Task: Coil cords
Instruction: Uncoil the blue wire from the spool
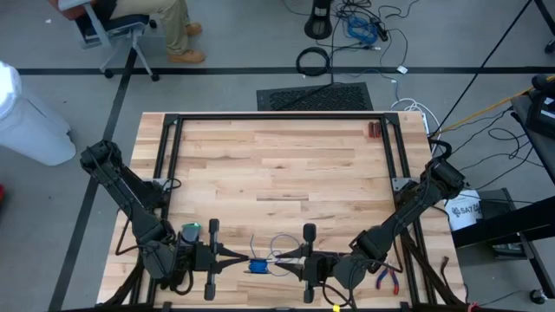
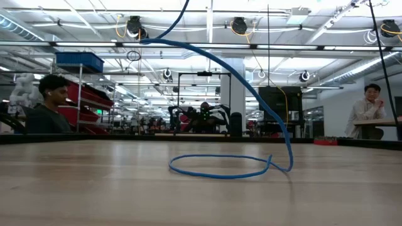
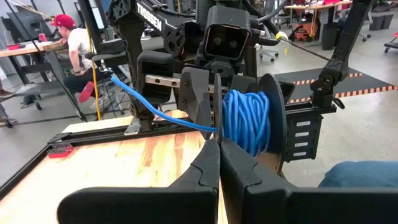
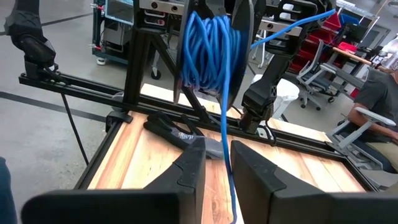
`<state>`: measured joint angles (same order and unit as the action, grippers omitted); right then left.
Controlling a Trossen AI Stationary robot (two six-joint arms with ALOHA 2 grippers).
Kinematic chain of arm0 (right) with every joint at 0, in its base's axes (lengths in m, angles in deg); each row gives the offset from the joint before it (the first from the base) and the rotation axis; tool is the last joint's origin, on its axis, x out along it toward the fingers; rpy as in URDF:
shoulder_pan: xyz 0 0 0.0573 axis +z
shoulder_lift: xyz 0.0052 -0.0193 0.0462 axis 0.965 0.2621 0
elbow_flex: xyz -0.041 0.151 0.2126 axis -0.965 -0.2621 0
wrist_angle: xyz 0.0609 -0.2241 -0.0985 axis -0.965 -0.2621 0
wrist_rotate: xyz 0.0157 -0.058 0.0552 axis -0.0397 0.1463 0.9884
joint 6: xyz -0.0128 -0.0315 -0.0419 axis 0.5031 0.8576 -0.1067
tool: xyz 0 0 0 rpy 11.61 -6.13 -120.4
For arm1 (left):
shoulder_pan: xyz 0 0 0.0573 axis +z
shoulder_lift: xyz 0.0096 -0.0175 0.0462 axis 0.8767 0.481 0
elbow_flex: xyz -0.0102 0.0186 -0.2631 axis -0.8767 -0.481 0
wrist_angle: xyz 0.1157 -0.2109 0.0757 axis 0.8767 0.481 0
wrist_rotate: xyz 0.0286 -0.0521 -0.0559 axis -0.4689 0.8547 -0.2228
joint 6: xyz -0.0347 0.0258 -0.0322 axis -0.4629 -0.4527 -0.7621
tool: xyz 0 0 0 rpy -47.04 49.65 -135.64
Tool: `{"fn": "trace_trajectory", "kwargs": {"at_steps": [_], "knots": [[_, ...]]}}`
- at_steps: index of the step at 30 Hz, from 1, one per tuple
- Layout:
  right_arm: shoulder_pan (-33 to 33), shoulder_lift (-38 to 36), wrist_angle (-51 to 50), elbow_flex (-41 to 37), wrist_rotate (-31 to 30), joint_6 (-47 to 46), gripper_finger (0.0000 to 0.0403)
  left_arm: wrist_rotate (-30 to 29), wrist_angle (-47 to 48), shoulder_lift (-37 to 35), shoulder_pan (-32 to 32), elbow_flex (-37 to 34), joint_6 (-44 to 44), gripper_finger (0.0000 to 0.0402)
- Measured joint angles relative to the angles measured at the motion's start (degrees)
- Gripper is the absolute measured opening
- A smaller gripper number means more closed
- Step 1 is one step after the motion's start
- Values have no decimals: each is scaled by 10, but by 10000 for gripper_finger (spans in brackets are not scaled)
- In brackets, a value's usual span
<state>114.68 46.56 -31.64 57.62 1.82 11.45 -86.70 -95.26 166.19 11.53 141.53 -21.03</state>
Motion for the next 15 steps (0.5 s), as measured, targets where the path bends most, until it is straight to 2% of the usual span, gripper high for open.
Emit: {"fn": "trace_trajectory", "kwargs": {"at_steps": [7,15], "knots": [[0,0,0,0,0,0,66,0,0,0,-1,0,0,2],[2,0,-6,0,0,3,48,0,0,0,-6,0,0,2]]}}
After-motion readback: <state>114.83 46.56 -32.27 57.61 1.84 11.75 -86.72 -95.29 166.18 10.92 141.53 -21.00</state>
